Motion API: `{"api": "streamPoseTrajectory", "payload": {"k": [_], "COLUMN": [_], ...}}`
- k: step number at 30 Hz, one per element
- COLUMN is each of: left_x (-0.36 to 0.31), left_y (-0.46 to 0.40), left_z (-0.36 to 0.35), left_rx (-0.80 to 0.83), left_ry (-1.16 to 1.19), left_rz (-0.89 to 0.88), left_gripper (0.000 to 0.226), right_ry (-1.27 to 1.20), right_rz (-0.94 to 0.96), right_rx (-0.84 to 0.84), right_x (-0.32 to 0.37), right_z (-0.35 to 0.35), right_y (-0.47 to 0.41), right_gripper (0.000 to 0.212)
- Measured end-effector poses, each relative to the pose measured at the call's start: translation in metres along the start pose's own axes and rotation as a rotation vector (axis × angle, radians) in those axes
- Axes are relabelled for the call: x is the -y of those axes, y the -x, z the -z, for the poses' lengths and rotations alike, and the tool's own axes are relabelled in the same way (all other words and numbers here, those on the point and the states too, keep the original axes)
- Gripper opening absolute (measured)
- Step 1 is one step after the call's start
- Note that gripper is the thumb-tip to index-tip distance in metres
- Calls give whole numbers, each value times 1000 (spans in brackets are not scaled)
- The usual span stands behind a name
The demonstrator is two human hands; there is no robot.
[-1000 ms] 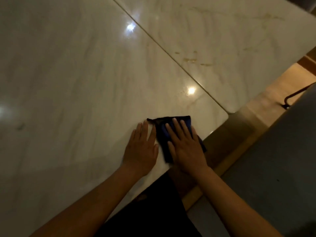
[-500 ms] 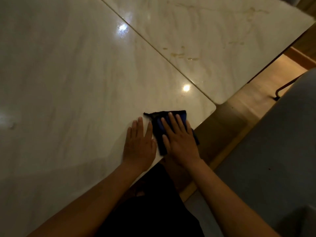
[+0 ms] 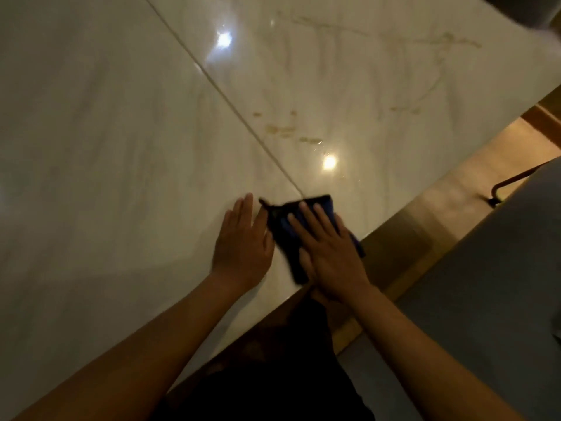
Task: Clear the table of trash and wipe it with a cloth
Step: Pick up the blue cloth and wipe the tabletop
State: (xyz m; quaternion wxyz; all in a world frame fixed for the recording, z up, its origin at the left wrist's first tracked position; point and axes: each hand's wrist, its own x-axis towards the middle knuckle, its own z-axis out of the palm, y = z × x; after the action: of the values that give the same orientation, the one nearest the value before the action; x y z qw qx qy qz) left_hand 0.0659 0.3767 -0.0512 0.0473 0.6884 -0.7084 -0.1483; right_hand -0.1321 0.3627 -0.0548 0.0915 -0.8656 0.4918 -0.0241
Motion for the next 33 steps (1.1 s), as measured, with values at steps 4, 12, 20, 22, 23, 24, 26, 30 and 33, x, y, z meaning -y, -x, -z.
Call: {"api": "streamPoseTrajectory", "payload": {"k": [4,12,20,22,23,24,26,30,33], "left_x": [-46,-97,-72,-68,-67,-66,-61,-44,-28], "left_y": [-37,-68,-71,-73,-75,-76,-80,-81,-82], "left_z": [-5,-14,-3,-2,-1,-1,-1,5,9], "left_rx": [-39,-91,-126,-126,-124,-121,-122,-109,-127], "left_ry": [6,1,26,14,12,12,11,60,82], "left_rz": [55,302,395,411,423,438,473,529,513], "left_gripper": [63,64,68,70,71,71,72,73,71], "right_ry": [5,11,-37,-12,-19,-16,-20,-33,-35], "right_rz": [58,-313,509,482,394,278,58,218,508], "right_rx": [18,-64,79,43,21,18,33,5,115], "right_x": [-83,-211,-137,-149,-155,-160,-155,-119,-96], "right_z": [19,42,28,29,32,36,39,31,25], "right_y": [-33,-150,-82,-142,-173,-199,-224,-170,-121], "right_gripper": [63,65,65,61,61,64,68,67,65]}}
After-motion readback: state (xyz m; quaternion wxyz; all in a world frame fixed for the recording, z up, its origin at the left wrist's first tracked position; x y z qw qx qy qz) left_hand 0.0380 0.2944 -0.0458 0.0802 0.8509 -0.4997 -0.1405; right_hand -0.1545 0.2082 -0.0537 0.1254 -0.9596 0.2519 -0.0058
